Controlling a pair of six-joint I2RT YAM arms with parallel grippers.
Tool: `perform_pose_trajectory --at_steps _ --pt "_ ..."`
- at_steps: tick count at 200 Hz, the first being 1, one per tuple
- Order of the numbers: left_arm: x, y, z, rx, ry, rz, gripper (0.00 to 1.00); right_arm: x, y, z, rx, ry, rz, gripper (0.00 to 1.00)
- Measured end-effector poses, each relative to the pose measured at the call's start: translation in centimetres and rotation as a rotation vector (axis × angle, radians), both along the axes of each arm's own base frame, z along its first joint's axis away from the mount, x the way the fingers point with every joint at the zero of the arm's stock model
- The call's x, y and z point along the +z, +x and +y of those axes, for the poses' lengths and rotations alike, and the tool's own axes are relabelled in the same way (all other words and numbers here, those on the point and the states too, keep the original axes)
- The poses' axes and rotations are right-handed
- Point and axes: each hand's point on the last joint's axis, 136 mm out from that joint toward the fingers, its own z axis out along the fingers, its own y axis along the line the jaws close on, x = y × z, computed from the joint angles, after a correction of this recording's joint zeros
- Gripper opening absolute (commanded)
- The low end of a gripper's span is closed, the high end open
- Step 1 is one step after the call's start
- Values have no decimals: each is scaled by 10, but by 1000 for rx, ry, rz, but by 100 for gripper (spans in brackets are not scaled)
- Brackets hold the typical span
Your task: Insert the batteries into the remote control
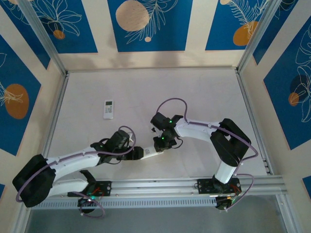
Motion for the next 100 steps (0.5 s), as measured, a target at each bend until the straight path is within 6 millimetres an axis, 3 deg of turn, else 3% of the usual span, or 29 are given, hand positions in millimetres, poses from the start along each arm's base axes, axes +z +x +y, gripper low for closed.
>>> perform_pose_trajectory --at_steps 72,100 --pt "-7 2 -6 -11 22 36 64 -4 2 0 19 -67 -22 15" --pt "-10 4 -5 -19 48 38 58 -4 3 0 33 -102 -43 13"
